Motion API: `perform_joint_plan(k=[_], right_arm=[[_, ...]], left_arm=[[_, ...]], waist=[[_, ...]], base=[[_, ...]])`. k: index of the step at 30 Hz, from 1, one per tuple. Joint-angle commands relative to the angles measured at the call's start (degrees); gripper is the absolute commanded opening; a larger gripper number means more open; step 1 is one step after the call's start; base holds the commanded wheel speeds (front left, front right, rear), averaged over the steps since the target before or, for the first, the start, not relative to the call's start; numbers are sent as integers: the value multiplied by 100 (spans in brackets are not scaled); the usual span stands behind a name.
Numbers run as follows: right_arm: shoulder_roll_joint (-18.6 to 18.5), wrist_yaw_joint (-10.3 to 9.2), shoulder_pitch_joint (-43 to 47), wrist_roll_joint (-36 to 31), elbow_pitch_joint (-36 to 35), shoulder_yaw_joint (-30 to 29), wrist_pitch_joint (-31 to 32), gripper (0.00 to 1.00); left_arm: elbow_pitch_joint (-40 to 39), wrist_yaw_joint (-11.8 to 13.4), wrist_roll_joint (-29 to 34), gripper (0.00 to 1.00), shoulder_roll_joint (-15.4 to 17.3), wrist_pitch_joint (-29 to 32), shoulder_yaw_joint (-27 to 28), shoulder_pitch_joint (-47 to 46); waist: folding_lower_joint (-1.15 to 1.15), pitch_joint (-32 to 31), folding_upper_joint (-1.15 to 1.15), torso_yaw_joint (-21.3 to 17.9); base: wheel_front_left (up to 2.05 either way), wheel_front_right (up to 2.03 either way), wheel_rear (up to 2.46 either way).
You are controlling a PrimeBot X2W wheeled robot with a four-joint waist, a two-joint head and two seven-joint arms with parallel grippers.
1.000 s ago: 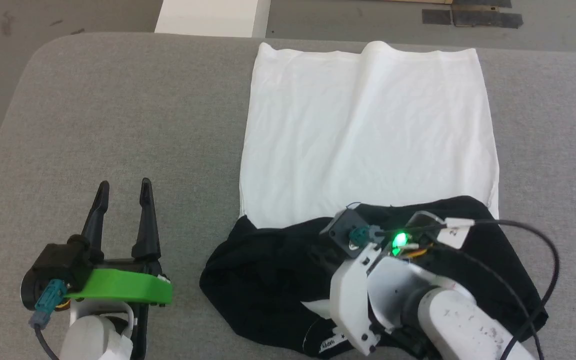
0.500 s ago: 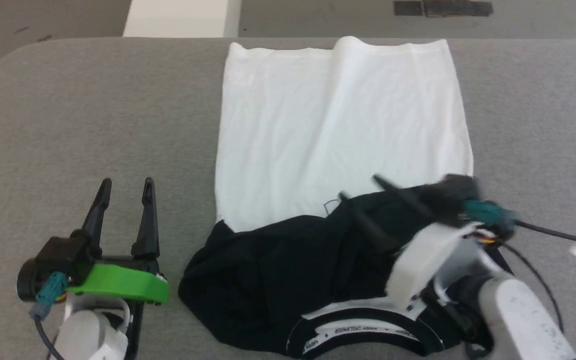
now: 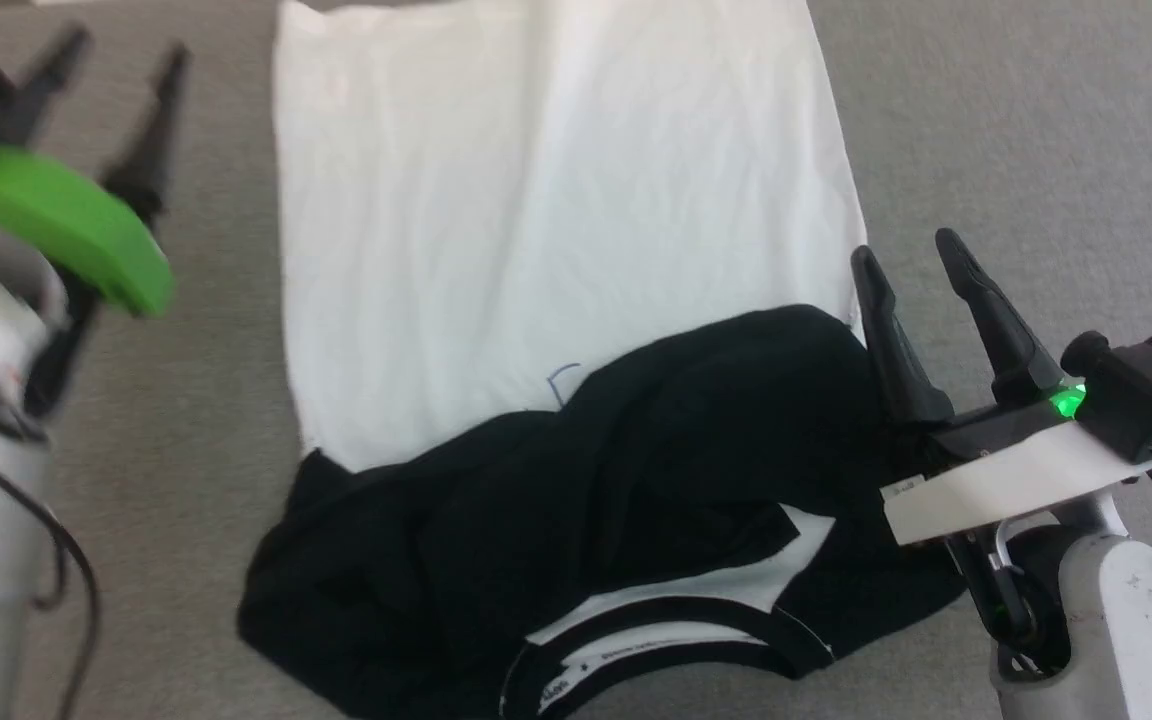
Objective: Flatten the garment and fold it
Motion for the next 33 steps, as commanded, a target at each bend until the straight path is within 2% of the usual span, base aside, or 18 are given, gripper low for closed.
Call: perform_joint_plan(k=[1, 4, 6, 11, 17, 21, 24, 31, 32, 33], right_arm=[[25, -8, -108, 53, 20, 0, -100, 100], [38, -8, -213, 129, 22, 75, -220, 100], [42, -8, -288, 240, 34, 137, -325, 100], [44, -8, -432, 454, 79, 355, -506, 100], [45, -8, -537, 540, 82, 496, -629, 100], [45, -8, -560, 593, 47, 566, -700, 100], [45, -8, -565, 615, 41, 607, -731, 100], [45, -8, -575, 590, 42, 619, -725, 100], [45, -8, -586, 572, 37, 619, -714, 100], [45, -8, -601, 549, 33, 623, -699, 100]], left_arm=[[138, -36, -177, 100, 138, 341, -4, -392], [440, 6, -409, 100, 306, 1074, 84, -1042], [629, 121, -516, 100, 369, 1523, 139, -1428], [954, 681, -480, 100, 501, 2471, 213, -2102], [1185, 1210, -285, 100, 688, 3457, 120, -2491], [1189, 1442, -30, 100, 921, 3913, 4, -2573], [1106, 1526, 148, 100, 1121, 4101, -60, -2586], [971, 1669, 235, 100, 1224, 4316, -110, -2512], [955, 1666, 236, 44, 1245, 4432, -146, -2477], [939, 1654, 227, 0, 1262, 4535, -175, -2448]], waist=[[0, 730, 0, -662], [0, 988, 0, -886], [0, 1131, 0, -1022], [0, 1409, 0, -1305], [0, 1656, 0, -1527], [0, 1760, 0, -1630], [0, 1817, 0, -1689], [0, 1922, 0, -1700], [0, 1930, 0, -1686], [0, 1934, 0, -1674]], base=[[0, 0, 0], [0, 0, 0], [0, 0, 0], [0, 0, 0], [0, 0, 0], [0, 0, 0], [0, 0, 0], [0, 0, 0], [0, 0, 0], [0, 0, 0]])
